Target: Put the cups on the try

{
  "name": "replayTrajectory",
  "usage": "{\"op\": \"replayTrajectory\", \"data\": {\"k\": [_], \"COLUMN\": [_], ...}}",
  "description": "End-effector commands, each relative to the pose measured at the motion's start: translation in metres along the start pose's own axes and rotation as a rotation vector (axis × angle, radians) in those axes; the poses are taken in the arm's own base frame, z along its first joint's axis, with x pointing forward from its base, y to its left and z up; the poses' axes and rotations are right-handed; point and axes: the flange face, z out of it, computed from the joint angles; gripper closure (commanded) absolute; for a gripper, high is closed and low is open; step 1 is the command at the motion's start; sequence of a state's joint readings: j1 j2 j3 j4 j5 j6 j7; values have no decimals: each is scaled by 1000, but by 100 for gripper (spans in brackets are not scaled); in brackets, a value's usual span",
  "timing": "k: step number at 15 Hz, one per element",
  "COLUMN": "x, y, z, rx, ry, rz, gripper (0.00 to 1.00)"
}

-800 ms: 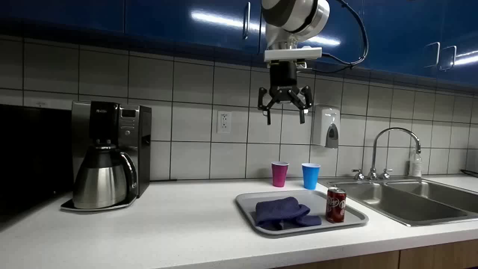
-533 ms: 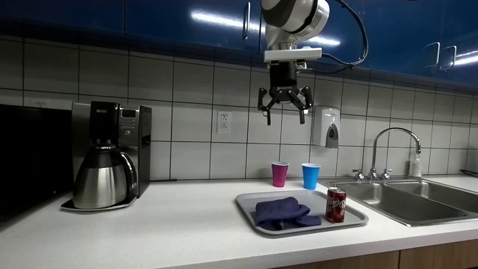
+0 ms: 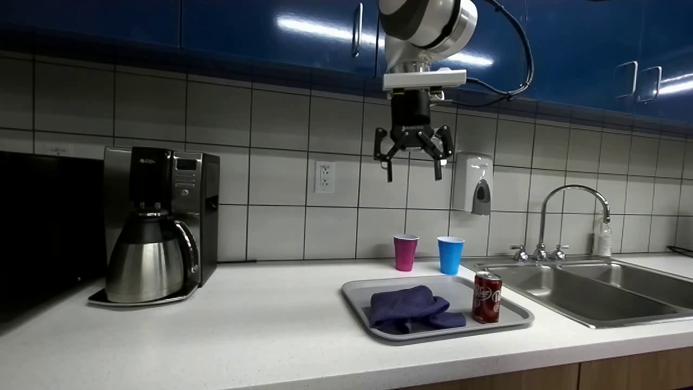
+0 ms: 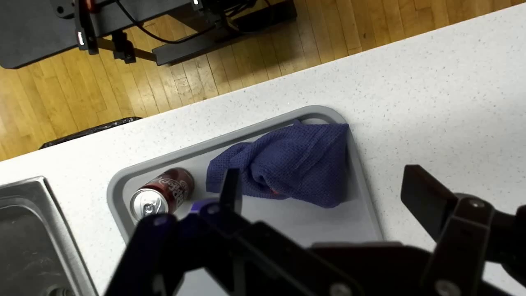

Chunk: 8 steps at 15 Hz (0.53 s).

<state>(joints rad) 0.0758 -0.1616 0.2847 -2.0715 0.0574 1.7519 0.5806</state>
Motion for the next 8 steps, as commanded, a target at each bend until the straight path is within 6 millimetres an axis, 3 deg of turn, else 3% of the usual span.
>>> {"op": "replayTrajectory", "data": {"k": [1,5,8], "x": [-5,-4,13], "y": [-4,-6,-4], "z": [26,60,74], "rx": [-51,-60,-51], "ry": [-25,-65,-52], "rz": [0,-18,-31], "gripper": [0,0,0]}}
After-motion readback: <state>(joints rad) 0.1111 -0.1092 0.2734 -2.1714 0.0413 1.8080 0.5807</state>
